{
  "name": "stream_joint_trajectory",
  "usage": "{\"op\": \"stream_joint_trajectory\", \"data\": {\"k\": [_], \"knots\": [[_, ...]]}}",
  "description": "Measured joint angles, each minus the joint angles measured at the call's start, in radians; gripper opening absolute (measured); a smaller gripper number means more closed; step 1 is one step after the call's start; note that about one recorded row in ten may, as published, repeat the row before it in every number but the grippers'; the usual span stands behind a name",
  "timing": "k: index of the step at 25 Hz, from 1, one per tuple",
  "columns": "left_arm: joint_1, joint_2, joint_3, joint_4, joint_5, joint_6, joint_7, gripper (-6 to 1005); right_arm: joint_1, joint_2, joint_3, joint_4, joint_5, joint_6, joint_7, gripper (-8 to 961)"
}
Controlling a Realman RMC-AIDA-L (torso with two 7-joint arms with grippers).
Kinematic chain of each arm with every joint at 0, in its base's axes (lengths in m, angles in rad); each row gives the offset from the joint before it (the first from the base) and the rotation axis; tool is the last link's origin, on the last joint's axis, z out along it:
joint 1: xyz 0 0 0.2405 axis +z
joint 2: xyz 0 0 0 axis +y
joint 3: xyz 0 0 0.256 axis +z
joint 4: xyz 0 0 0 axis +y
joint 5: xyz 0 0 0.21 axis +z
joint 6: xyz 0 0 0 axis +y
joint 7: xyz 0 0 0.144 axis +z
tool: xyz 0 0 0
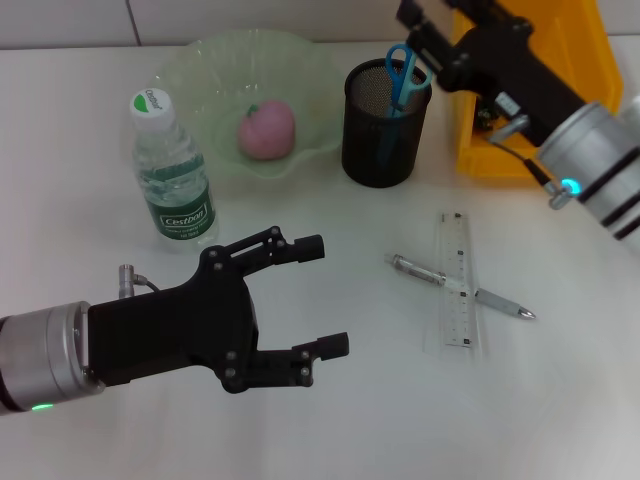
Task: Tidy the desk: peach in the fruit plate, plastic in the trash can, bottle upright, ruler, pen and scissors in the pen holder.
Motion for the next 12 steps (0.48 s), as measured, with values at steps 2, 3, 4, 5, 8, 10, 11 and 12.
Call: {"op": "stream_joint_trajectory", "data": {"k": [2,3,4,5,8,10,11,12], "knots": [[0.004,0.003,-0.001,0.001,-0.001,0.005,0.0,873,-0.025,-0.004,0.009,-0.023,-0.001,-0.075,0.069,450],[0.004,0.003,-0.001,0.001,-0.001,0.005,0.0,873,-0.035,-0.005,0.01,-0.043,-0.003,-0.104,0.115,488],[0.004,0.003,-0.001,0.001,-0.001,0.005,0.0,873,-0.045,-0.005,0.009,-0.072,-0.005,-0.138,0.169,535],[0.004,0.003,-0.001,0.001,-0.001,0.005,0.0,873,-0.056,-0.005,0.007,-0.107,-0.005,-0.175,0.227,582],[0.008,0.004,-0.002,-0.001,-0.001,0.006,0.0,873,-0.083,-0.005,-0.006,-0.212,-0.007,-0.293,0.404,722],[0.009,0.003,-0.002,-0.002,-0.001,0.007,0.0,873,-0.099,-0.006,-0.055,-0.337,-0.007,-0.361,0.606,737],[0.009,0.003,-0.002,-0.002,-0.001,0.007,0.0,872,-0.11,-0.005,-0.105,-0.427,-0.008,-0.377,0.734,745],[0.009,0.003,-0.002,-0.002,-0.001,0.007,0.0,872,-0.121,-0.006,-0.151,-0.502,-0.008,-0.384,0.831,753]]}}
